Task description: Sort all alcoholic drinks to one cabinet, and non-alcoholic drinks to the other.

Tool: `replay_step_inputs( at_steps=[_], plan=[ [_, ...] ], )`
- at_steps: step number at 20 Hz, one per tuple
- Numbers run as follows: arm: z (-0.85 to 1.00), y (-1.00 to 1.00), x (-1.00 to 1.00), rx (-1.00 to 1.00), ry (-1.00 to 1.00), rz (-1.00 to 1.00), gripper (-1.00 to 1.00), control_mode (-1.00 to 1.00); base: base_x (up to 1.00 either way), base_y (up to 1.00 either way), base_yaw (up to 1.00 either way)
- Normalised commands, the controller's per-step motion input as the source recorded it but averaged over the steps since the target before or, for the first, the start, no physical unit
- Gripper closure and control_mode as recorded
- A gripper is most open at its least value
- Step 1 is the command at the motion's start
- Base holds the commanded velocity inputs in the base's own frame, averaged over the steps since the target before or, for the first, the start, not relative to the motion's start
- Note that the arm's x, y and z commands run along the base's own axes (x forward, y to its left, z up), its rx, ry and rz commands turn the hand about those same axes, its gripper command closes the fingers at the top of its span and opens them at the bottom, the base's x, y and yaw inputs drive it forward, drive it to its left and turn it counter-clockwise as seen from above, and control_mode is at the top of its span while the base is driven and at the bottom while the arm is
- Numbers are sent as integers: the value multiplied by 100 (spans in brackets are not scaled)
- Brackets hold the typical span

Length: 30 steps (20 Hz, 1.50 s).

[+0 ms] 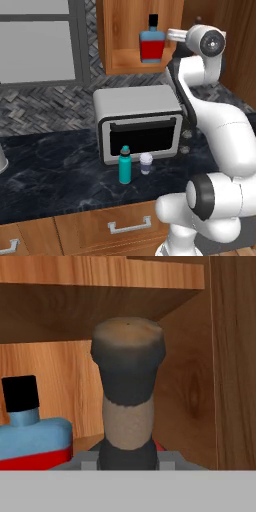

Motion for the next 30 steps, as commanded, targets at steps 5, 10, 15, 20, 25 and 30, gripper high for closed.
replay_step_inputs(
  at_steps=[5,10,15,20,25,30],
  plan=[
    [-10,-14,34,0,5,0,100,-100,0,0,0],
    [-18,-5,25,0,8,0,100,-100,0,0,0],
    [2,0,17,0,0,0,100,-100,0,0,0],
    [0,0,30,0,0,0,100,-100,0,0,0],
    [-22,0,27,0,0,0,100,-100,0,0,0],
    [-19,0,2,0,0,2,-100,-100,0,0,0]
  ],
)
